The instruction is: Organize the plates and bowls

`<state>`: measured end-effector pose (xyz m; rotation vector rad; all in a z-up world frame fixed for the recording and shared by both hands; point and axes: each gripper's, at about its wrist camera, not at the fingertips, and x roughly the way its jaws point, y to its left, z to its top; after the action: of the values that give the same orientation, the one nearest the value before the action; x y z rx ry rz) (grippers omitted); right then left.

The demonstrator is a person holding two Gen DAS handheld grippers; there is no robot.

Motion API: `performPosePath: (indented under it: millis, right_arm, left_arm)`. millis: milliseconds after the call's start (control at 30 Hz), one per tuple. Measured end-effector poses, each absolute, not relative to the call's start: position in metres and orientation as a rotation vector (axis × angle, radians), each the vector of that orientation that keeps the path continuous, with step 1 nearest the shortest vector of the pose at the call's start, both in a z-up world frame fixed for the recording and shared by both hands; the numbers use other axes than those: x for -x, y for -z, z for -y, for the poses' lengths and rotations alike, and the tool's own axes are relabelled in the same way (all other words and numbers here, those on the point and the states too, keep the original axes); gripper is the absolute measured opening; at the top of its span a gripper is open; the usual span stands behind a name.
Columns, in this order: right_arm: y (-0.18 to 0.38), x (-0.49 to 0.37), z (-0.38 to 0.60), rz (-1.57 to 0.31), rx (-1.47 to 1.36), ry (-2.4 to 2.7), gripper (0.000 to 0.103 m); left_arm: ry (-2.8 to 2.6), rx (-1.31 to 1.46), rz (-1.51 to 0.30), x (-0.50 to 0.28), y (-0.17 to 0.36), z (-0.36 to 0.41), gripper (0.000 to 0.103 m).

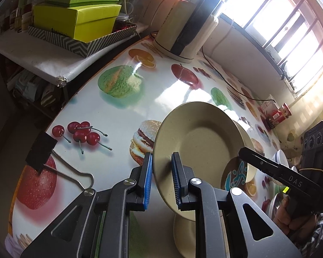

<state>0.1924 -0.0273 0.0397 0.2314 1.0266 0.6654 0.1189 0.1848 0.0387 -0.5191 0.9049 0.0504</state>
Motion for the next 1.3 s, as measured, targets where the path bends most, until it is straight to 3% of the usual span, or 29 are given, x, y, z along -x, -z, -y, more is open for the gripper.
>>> performPosePath:
  millis: [1300]
  right_arm:
    - [-0.018, -0.122, 0.087, -1.062, -0.325, -0.582, 0.014]
  left_arm:
    - [0.023, 0.492, -0.993, -0.078, -0.018, -0.142, 0.019]
